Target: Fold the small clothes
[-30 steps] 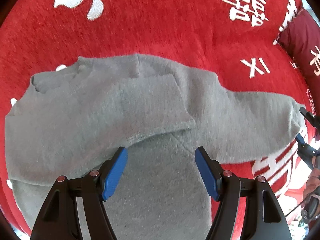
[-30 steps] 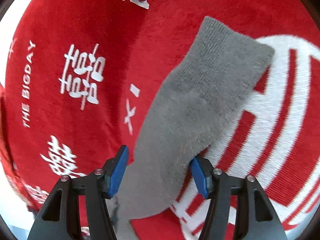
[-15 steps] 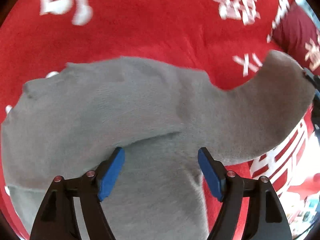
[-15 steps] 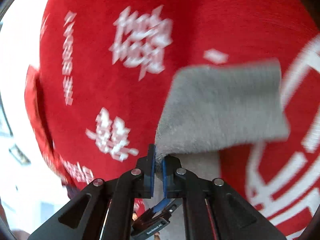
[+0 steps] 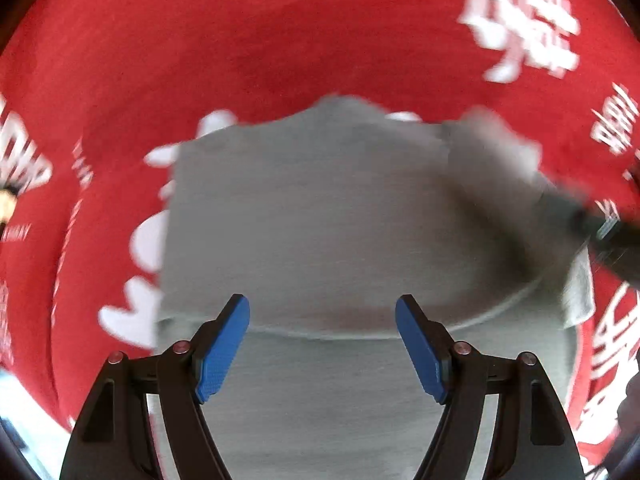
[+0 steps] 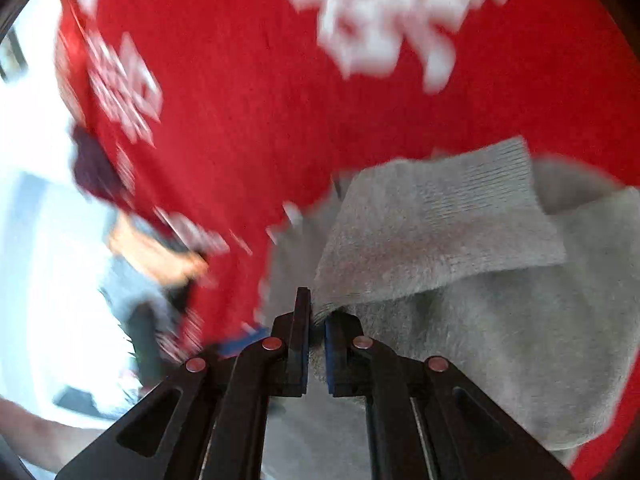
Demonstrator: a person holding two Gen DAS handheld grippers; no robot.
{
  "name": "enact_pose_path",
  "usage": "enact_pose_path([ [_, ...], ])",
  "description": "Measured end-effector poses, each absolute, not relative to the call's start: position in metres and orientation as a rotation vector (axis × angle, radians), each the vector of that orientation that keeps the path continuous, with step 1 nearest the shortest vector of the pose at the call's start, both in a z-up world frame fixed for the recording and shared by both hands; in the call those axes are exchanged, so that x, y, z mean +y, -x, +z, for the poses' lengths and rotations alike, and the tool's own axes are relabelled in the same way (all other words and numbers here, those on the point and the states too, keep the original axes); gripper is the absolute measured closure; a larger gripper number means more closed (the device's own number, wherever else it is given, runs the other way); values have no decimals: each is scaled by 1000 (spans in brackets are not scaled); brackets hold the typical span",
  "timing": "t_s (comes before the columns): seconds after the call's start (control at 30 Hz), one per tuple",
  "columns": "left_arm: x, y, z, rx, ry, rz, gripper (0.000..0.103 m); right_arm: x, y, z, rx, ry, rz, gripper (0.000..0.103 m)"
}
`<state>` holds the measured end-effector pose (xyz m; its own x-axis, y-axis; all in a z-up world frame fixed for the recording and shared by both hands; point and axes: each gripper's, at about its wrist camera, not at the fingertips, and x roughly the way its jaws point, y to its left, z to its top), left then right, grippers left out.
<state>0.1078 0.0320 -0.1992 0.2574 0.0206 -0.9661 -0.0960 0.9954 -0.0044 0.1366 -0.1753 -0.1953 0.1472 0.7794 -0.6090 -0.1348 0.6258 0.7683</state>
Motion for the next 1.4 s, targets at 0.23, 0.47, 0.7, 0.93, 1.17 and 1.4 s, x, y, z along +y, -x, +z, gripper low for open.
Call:
enact_pose_path([
  [0.23, 89, -87, -206, 1314, 127, 119, 27, -167, -121, -236, 1391, -689, 513, 40],
  [0.47, 119, -82, -209, 1323, 208, 142, 27, -180, -146, -231, 1350, -875, 414, 87],
  [0.7, 168, -74, -207, 1304, 236, 190, 27, -22, -137, -203, 1473, -275, 776, 62],
  [0.93, 205, -109, -218, 1324, 369, 31, 27, -23, -112, -201, 1452, -188, 723, 41],
  [1.17, 209, -175, -248, 1343, 501, -86, 27, -175, -145, -182, 1379, -229, 321, 41],
  [1.4, 195, -199, -271, 1384, 518, -93, 27, -318, -155, -229, 1408, -533, 70, 41],
])
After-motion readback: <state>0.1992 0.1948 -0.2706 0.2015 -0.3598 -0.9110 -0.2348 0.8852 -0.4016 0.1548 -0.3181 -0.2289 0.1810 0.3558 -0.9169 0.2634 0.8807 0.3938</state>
